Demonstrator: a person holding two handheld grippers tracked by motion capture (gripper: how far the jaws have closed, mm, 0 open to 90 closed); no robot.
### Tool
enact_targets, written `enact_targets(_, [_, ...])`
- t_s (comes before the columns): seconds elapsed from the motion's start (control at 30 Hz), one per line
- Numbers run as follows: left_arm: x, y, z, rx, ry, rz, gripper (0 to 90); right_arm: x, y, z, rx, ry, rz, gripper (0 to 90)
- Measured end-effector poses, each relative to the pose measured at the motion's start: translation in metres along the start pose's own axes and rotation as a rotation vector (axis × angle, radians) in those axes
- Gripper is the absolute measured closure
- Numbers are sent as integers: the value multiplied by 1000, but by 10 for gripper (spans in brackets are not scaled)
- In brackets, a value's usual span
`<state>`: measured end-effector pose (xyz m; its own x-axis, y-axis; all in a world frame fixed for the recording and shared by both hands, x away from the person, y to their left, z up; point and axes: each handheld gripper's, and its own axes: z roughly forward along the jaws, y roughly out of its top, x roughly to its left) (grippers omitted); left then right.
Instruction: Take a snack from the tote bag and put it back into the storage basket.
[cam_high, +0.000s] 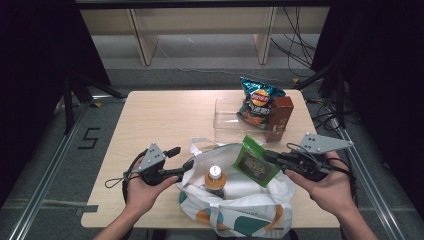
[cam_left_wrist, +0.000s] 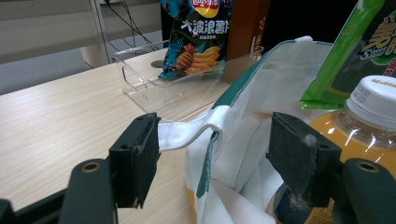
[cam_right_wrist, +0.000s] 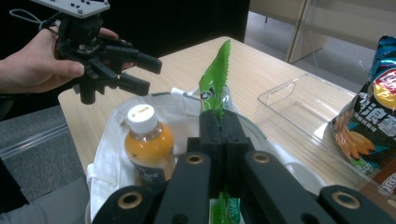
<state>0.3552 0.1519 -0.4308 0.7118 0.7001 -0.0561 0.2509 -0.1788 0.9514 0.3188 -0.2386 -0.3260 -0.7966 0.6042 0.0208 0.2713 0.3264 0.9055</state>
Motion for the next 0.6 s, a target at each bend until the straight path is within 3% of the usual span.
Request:
enact_targets(0.07, [0,0,0,0,0,0,332,0,1,-2,-2,-3,11,900])
enact_targets(0.17, [0,0,0,0,0,-1,332,-3,4,-3,-16,-17,-15,900])
enact_targets(0.23, [0,0,0,-1,-2,0,332,-2,5,-5,-14,-14,18,900])
enact_targets(0.33, [0,0,0,0,-2,1,332,-5,7,-5,-37,-28,-9,900])
enact_targets(0.6, [0,0,0,1,-2,1,332,-7,14,-8,-56,-39,-20,900])
